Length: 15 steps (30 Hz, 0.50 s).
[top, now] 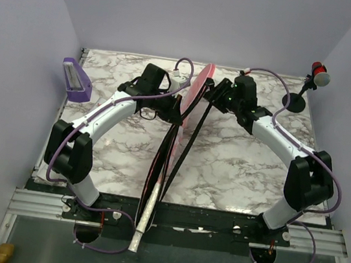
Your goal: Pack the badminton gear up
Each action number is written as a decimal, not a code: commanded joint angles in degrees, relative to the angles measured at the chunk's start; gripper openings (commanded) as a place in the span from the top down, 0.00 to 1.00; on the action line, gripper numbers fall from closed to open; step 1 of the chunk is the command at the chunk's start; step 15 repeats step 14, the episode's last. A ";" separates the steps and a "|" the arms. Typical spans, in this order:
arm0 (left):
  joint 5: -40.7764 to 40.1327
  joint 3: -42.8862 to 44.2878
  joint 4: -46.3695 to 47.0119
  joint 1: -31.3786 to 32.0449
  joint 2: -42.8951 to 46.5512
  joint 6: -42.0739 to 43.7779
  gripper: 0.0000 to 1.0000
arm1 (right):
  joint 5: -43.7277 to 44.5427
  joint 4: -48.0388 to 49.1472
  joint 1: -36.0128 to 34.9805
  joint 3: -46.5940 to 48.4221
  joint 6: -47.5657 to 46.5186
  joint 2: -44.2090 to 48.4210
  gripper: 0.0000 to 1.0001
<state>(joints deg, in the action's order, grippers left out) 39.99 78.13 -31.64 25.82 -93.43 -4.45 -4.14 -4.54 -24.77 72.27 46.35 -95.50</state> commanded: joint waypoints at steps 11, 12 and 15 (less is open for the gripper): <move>4.92 -0.52 -1.41 0.10 2.37 -0.21 1.00 | -15.00 23.07 5.43 -9.33 12.09 2.69 0.47; 4.92 -0.61 -1.41 0.02 2.29 -0.12 1.00 | -16.67 25.34 5.87 -10.12 13.75 2.52 0.48; 5.10 -0.52 -1.41 0.02 2.29 -0.21 1.00 | -19.32 29.74 6.75 -11.62 16.66 2.34 0.49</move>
